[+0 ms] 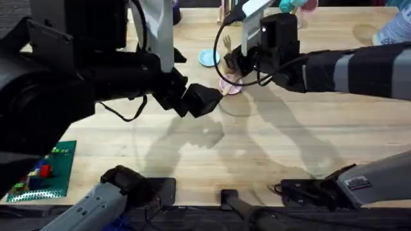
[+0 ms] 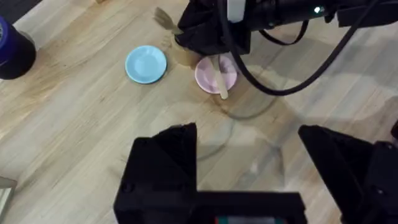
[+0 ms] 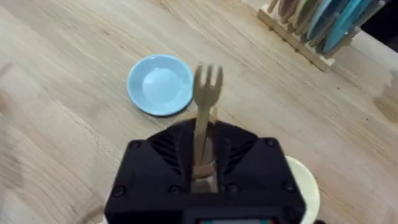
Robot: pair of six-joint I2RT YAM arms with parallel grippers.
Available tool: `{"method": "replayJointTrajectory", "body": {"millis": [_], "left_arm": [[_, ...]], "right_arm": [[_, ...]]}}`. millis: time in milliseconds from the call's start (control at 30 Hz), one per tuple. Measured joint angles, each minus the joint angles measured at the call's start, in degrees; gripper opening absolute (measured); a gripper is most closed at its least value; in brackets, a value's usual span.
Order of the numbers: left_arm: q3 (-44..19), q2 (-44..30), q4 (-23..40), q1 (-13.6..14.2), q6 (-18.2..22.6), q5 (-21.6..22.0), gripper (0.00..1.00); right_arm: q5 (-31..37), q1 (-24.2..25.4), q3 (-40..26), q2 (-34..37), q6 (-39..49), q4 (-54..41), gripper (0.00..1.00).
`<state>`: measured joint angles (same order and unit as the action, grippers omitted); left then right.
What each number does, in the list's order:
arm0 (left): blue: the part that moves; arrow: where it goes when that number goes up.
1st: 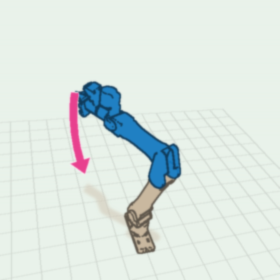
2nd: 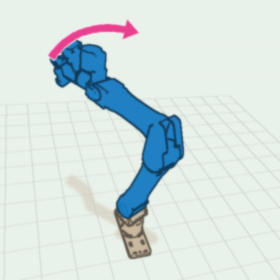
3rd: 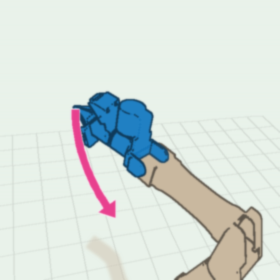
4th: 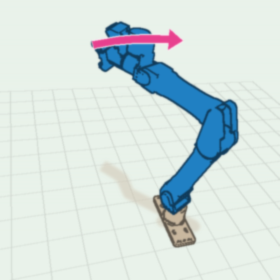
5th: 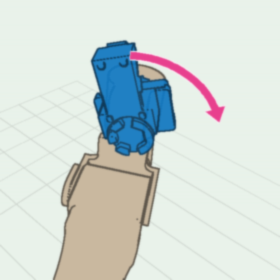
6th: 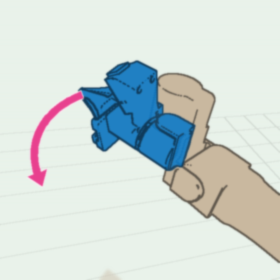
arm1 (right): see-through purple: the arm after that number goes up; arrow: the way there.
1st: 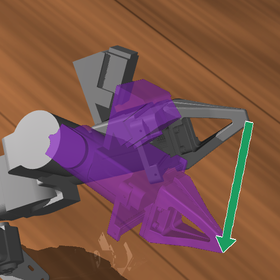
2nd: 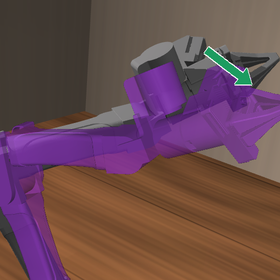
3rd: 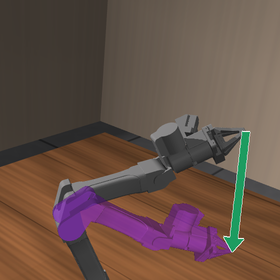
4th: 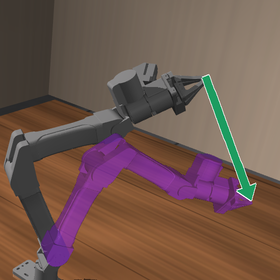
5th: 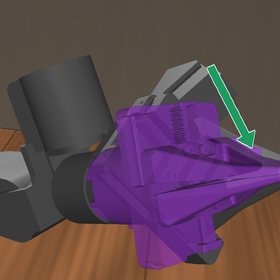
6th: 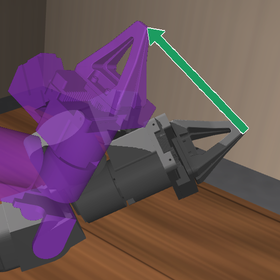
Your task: Pick up a utensil and set it on the pink plate, then put the other utensil in the container.
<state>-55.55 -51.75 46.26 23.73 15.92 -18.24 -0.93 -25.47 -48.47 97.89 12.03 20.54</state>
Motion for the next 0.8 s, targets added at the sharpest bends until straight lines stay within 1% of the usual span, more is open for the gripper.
{"method": "replayJointTrajectory", "body": {"millis": [233,300,367,467,500,533,567,633,800], "left_arm": [[0.00,-0.02,0.00,0.00,0.00,0.00,0.993],[0.00,-0.02,0.10,0.00,0.00,0.00,0.993],[0.00,-0.02,0.48,0.00,0.00,0.00,0.993],[0.00,-0.02,0.94,0.00,0.00,0.00,0.993],[0.00,-0.01,0.99,0.00,-0.01,0.00,0.994],[0.00,-0.01,1.02,0.00,0.00,0.00,0.993],[0.00,-0.02,1.05,0.00,0.00,0.00,0.993],[0.00,-0.02,1.07,0.00,0.00,0.00,0.993],[0.00,-0.02,1.07,0.00,0.00,0.00,0.994]], "right_arm": [[0.00,0.00,0.00,0.00,0.04,0.43,0.372],[0.02,0.00,0.00,0.00,0.03,0.64,0.464],[-0.02,0.00,0.00,0.00,0.00,1.66,0.577],[0.00,0.00,0.00,-0.04,0.00,3.71,0.714],[0.01,0.00,0.00,-0.23,0.08,3.95,0.796],[-0.01,0.00,0.02,-0.59,0.01,3.96,0.919],[0.02,0.00,0.02,-1.10,0.22,3.99,0.977],[0.00,0.00,0.02,-2.46,0.22,4.13,0.996],[-0.02,0.00,0.02,-6.53,0.22,3.69,0.997]]}}
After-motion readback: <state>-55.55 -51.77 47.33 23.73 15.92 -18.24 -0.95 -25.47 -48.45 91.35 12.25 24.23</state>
